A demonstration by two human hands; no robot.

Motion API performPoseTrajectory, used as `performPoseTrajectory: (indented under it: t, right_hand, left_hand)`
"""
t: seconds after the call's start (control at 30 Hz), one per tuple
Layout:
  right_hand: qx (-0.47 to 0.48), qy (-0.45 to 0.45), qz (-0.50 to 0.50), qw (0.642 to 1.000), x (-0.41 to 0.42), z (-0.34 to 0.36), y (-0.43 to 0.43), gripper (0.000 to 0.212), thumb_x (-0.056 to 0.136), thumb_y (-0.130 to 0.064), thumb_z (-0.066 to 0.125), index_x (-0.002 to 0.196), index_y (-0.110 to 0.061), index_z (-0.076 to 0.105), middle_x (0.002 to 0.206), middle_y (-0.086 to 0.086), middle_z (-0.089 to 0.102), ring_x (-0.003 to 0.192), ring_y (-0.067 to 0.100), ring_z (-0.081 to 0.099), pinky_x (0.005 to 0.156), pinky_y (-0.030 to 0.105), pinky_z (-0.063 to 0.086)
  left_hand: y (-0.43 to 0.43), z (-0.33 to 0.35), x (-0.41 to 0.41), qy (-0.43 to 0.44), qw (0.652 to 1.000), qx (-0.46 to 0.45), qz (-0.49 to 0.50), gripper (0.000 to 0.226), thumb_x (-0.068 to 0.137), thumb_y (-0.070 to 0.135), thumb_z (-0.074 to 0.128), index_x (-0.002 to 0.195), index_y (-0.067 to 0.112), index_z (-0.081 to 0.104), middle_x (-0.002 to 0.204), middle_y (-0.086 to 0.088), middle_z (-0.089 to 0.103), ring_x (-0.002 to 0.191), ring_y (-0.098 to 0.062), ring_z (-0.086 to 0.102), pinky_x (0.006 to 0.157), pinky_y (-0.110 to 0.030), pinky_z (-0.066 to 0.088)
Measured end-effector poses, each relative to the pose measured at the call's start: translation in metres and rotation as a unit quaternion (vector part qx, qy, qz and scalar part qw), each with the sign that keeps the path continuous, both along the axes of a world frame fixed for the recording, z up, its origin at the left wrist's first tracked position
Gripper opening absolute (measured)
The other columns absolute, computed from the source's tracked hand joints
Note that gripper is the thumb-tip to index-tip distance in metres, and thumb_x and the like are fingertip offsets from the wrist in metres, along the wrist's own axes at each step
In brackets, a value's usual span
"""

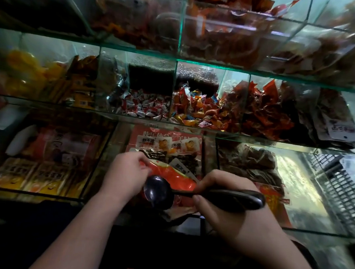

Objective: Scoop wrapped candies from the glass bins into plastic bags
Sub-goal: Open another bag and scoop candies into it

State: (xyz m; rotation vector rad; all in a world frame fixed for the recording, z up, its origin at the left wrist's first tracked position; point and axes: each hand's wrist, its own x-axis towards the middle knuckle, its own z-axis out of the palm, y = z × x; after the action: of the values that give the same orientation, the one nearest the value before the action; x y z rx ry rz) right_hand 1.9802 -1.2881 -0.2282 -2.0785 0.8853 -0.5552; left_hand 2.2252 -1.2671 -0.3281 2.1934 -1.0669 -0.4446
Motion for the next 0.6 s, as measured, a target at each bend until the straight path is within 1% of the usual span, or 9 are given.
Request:
performPoseTrajectory:
  t: [0.03,0.1,0.2,0.27,0.33,0.4,0.43,0.53,0.6]
  right_hand:
    - [0.018,0.004,0.003,1.000,0.003,-0.003,-0.002,0.006,0.081,-0.032,0.074,0.084,-0.035,0.070,0.085,-0.017,0.073,0.077,0.001,0.070,0.061,0.018,0.056]
    - [0.045,0.015,0.009,0.999,0.009,-0.008,-0.007,0.005,0.083,-0.031,0.074,0.085,-0.035,0.070,0.087,-0.017,0.072,0.080,0.001,0.069,0.064,0.018,0.056]
    - [0.083,0.047,-0.007,0.995,0.023,-0.027,-0.013,0.005,0.087,-0.034,0.073,0.087,-0.037,0.069,0.088,-0.019,0.071,0.081,-0.001,0.067,0.065,0.017,0.055]
    - [0.076,0.062,-0.043,0.994,0.035,-0.048,-0.017,0.005,0.090,-0.034,0.072,0.089,-0.035,0.067,0.085,-0.015,0.070,0.081,-0.001,0.065,0.069,0.019,0.054]
    - [0.054,0.047,-0.087,0.994,0.048,-0.073,-0.021,0.010,0.090,-0.031,0.072,0.085,-0.034,0.065,0.081,-0.015,0.067,0.081,-0.005,0.063,0.065,0.008,0.046]
    - [0.072,0.030,-0.137,0.988,0.062,-0.096,-0.022,0.013,0.090,-0.030,0.073,0.080,-0.032,0.066,0.080,-0.016,0.066,0.077,-0.008,0.061,0.062,0.004,0.041]
    - [0.097,0.024,-0.160,0.982,0.070,-0.104,-0.021,0.013,0.091,-0.031,0.073,0.079,-0.030,0.068,0.080,-0.016,0.067,0.077,-0.009,0.061,0.063,0.004,0.041]
    - [0.138,-0.015,-0.205,0.969,0.088,-0.121,-0.019,0.015,0.092,-0.032,0.072,0.077,-0.029,0.071,0.079,-0.016,0.069,0.080,-0.008,0.063,0.072,0.014,0.045]
    - [0.166,-0.035,-0.229,0.959,0.092,-0.120,-0.021,0.018,0.089,-0.031,0.075,0.072,-0.029,0.073,0.074,-0.017,0.070,0.076,-0.011,0.064,0.068,0.009,0.044]
  left_hand:
    - [-0.004,0.002,0.003,0.008,0.999,-0.020,0.042,0.008,0.084,0.023,0.078,0.080,0.027,0.072,0.068,0.016,0.064,0.063,-0.002,0.062,0.051,-0.019,0.044]
    - [-0.010,0.006,0.009,0.018,0.993,-0.067,0.098,0.013,0.090,0.028,0.072,0.079,0.022,0.072,0.061,0.008,0.067,0.054,-0.006,0.063,0.047,-0.022,0.048]
    - [-0.006,0.013,0.007,0.022,0.985,-0.111,0.128,0.021,0.095,0.032,0.068,0.074,0.027,0.065,0.061,0.008,0.066,0.057,0.001,0.062,0.040,-0.012,0.036]
    - [0.003,0.011,-0.002,0.015,0.987,-0.123,0.106,0.023,0.095,0.032,0.068,0.073,0.029,0.062,0.066,0.010,0.065,0.063,0.003,0.061,0.042,-0.012,0.037]
    - [0.015,0.005,-0.008,0.014,0.986,-0.141,0.088,0.023,0.095,0.032,0.068,0.073,0.030,0.062,0.067,0.011,0.065,0.067,0.005,0.061,0.048,-0.020,0.044]
    - [0.026,-0.002,-0.008,0.016,0.985,-0.152,0.084,0.019,0.094,0.030,0.069,0.076,0.031,0.064,0.069,0.014,0.066,0.069,0.006,0.062,0.051,-0.026,0.051]
    - [0.030,-0.005,-0.007,0.009,0.985,-0.151,0.079,0.016,0.093,0.030,0.070,0.079,0.032,0.064,0.071,0.016,0.066,0.071,0.007,0.062,0.052,-0.025,0.053]
    - [0.036,-0.011,-0.008,0.000,0.986,-0.152,0.061,0.013,0.090,0.025,0.073,0.084,0.034,0.067,0.078,0.021,0.066,0.080,0.012,0.061,0.057,-0.015,0.048]
    - [0.038,-0.016,-0.008,0.009,0.984,-0.166,0.059,0.010,0.090,0.025,0.074,0.085,0.033,0.069,0.080,0.021,0.068,0.081,0.011,0.063,0.060,-0.015,0.049]
